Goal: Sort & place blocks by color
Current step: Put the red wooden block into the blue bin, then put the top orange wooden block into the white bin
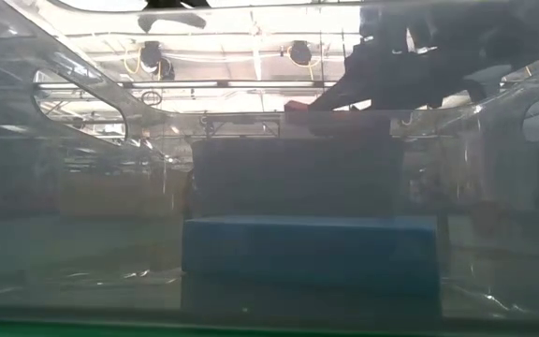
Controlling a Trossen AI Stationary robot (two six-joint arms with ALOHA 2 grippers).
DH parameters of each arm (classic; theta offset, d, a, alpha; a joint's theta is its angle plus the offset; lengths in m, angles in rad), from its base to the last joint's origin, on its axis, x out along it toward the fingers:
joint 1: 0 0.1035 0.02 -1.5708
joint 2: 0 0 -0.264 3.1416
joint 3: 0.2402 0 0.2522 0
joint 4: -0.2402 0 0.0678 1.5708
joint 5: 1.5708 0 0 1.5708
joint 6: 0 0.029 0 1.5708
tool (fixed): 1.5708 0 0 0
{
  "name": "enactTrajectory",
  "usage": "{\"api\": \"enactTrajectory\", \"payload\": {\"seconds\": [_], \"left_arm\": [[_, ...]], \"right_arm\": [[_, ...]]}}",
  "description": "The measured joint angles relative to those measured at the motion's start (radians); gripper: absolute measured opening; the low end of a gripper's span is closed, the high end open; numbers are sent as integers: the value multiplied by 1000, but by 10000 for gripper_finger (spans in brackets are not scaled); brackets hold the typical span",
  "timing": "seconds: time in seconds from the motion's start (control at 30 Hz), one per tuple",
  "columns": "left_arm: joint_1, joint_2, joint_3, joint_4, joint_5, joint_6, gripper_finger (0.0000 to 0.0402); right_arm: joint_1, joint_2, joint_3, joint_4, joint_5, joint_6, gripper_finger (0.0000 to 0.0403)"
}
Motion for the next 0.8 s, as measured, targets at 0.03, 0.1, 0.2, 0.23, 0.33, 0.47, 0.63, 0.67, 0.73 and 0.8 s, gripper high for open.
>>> {"api": "enactTrajectory", "payload": {"seconds": [0.03,0.1,0.2,0.23,0.33,0.47,0.63,0.67,0.73,0.8], "left_arm": [[0,0,0,0,0,0,170],[0,0,0,1,0,0,170],[0,0,0,1,0,-1,170],[0,0,0,1,0,-2,170],[0,0,0,1,0,-3,170],[0,0,0,1,0,-3,170],[0,0,0,1,0,-3,170],[0,0,0,2,0,-6,170],[0,0,0,2,0,-14,170],[0,0,0,2,0,-15,170]], "right_arm": [[0,1,0,0,0,1,123],[0,2,0,-9,0,1,127],[0,3,0,-13,-1,1,128],[0,3,0,-13,-1,1,128],[0,3,0,-16,-2,1,131],[-3,3,0,-35,-9,8,153],[-27,1,0,-33,-62,9,197],[-35,-7,0,-38,-79,9,203],[-53,-30,0,-46,-105,10,211],[-73,-70,0,-73,-111,4,213]]}}
